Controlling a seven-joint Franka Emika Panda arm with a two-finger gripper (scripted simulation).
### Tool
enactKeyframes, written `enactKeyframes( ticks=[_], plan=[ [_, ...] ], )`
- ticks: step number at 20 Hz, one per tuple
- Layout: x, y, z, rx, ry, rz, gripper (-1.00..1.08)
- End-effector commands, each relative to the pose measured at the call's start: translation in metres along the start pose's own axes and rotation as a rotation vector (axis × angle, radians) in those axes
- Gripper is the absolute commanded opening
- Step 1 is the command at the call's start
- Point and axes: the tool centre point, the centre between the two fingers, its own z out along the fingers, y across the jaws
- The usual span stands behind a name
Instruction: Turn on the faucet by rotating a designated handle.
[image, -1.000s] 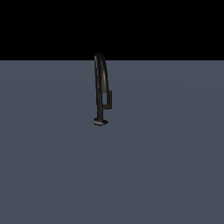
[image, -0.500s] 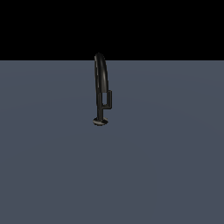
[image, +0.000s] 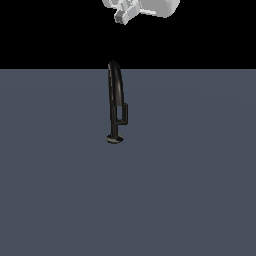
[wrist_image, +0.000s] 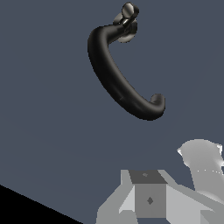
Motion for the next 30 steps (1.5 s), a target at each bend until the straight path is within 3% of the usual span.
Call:
enactKeyframes(
  ticks=[1, 17, 30],
  plan=[
    [0.016, -0.004, 0.002, 0.031, -0.040, 0.031, -1.00],
    [0.119, -0.018, 0.030, 0.238, -0.306, 0.242, -1.00],
    [0.205, -0.020, 0.075, 0.426, -0.545, 0.435, -1.00]
  ],
)
